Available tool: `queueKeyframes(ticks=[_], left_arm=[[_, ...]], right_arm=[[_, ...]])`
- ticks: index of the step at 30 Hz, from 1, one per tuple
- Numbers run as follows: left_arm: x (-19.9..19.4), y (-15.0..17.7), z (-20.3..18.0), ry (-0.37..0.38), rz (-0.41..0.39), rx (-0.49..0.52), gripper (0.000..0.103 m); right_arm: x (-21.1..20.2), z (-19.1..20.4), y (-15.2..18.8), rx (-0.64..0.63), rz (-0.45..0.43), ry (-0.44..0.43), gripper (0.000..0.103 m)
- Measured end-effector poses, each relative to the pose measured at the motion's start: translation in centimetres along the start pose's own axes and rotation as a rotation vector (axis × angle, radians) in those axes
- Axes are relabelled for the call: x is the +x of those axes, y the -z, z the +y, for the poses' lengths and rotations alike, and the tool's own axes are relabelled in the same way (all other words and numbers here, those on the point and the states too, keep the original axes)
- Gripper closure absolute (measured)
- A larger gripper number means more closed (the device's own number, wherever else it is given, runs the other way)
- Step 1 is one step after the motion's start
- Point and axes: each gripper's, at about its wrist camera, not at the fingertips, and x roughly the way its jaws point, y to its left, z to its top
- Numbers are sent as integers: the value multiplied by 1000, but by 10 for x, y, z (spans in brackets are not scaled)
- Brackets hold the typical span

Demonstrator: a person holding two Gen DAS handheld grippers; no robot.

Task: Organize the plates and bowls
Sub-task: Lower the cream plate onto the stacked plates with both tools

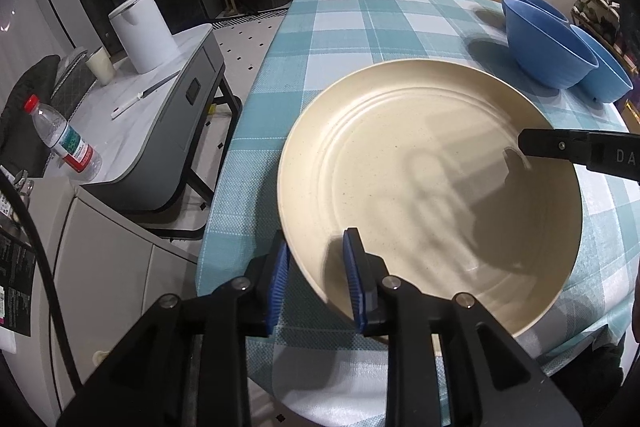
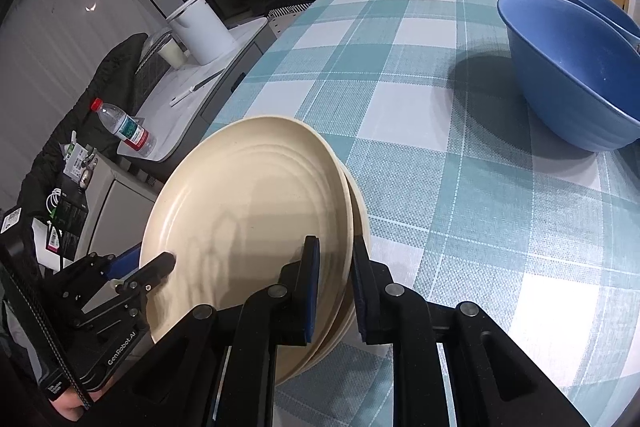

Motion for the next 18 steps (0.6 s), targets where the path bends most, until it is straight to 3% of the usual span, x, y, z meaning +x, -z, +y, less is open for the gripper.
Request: queueKeyframes(ticks=[13,18], left_arm=[[-1,-2,-4,10,36,69,76],[1,-1,-12,-41,34,125,76]], right_arm=[[-10,-6,4,49,-8,-42,86],[-11,-3,8,20,-19,-11,86]])
